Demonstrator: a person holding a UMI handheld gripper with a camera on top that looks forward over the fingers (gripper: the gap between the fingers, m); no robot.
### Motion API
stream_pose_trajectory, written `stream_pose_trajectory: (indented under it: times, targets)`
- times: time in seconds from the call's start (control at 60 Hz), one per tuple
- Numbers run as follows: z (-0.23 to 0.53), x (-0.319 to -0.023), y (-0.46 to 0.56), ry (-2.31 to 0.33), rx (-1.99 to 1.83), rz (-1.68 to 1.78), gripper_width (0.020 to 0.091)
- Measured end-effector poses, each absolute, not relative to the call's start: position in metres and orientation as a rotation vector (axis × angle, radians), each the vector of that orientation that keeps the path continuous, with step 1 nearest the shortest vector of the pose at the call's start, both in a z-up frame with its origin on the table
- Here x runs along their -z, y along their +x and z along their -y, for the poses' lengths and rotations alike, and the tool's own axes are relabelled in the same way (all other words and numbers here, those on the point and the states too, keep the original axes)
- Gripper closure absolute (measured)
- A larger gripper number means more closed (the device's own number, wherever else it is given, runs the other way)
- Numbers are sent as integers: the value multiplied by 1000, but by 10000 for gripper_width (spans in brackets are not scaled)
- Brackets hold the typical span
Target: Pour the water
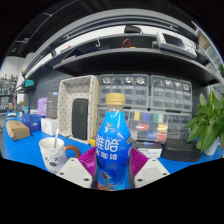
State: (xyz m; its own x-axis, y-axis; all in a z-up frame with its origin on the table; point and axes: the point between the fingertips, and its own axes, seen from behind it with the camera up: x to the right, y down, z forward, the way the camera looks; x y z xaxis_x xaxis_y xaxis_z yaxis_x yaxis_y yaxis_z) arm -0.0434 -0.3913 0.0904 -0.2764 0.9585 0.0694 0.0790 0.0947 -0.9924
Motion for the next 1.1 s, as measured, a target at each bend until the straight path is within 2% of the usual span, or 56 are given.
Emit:
stream_pose_trajectory:
  times: [0.133, 0.15, 0.183, 0.233, 0.25, 0.267, 0.517, 0.8, 1.1]
  targets:
    - [389, -86, -44, -1097, -1290, 1530, 563]
    - [389, -84, -43, -1103, -1281, 1537, 492]
    - [387, -79, -41, -1123, -1260, 1554, 424]
    - [386, -75, -36, -1144, -1238, 1570, 280]
    - [386, -75, -34, -1145, -1237, 1572, 267]
    - [386, -75, -31, -1146, -1239, 1573, 283]
    - [359, -74, 25, -1266, -1175, 1529, 264]
    - [307, -87, 91, -1467, -1122, 1409, 267]
    - [253, -103, 128, -1494, -1053, 1303, 271]
